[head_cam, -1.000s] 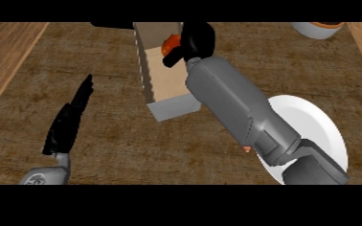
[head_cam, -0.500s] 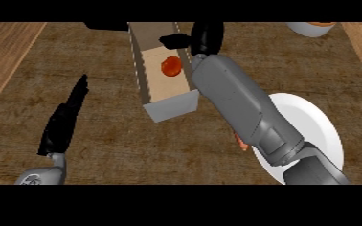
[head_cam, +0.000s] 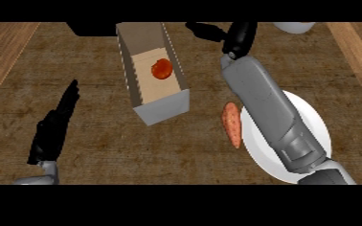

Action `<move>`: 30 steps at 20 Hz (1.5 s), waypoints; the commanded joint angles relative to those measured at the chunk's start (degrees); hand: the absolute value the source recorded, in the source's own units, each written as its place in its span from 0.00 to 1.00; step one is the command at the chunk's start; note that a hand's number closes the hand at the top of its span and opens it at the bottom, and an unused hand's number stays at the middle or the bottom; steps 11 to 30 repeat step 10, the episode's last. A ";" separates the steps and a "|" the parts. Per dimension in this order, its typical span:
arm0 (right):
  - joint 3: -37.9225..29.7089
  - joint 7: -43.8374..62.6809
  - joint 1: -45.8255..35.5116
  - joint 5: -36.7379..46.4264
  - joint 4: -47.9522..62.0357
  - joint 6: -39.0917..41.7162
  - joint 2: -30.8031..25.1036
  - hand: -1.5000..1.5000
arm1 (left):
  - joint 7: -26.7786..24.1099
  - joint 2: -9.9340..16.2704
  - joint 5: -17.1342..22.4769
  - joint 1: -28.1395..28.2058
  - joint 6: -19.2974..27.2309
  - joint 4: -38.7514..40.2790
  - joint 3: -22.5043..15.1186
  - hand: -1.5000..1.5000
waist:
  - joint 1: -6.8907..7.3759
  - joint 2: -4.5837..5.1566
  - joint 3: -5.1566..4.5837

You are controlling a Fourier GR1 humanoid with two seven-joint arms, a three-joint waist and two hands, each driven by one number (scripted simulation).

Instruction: Pick the tomato from the plate and place it in the cardboard box

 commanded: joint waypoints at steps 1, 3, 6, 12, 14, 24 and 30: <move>-2.46 -2.29 8.39 -1.86 -8.37 -0.58 -3.17 0.00 | -0.88 -1.29 -0.64 0.18 1.78 1.48 0.44 0.50 | -1.50 -0.37 -0.03; -1.81 -3.16 16.11 -2.78 -15.97 2.13 -6.09 0.00 | -1.70 0.87 1.41 2.00 -0.83 0.80 2.06 0.50 | -2.15 -0.61 -0.03; -0.82 -1.38 23.51 -2.48 -26.31 3.74 -9.18 0.00 | -2.23 1.89 0.95 -0.10 -0.72 3.32 3.32 0.50 | -2.29 -0.56 -0.07; -3.95 -0.67 31.54 -7.28 -37.56 13.66 -17.85 0.00 | -0.91 0.58 0.47 1.01 -0.68 0.57 1.67 0.50 | -2.04 -0.48 -0.05; -3.95 -0.67 31.54 -7.28 -37.56 13.66 -17.85 0.00 | -0.91 0.58 0.47 1.01 -0.68 0.57 1.67 0.50 | -2.04 -0.48 -0.05; -3.95 -0.67 31.54 -7.28 -37.56 13.66 -17.85 0.00 | -0.91 0.58 0.47 1.01 -0.68 0.57 1.67 0.50 | -2.04 -0.48 -0.05; -3.95 -0.67 31.54 -7.28 -37.56 13.66 -17.85 0.00 | -0.91 0.58 0.47 1.01 -0.68 0.57 1.67 0.50 | -2.04 -0.48 -0.05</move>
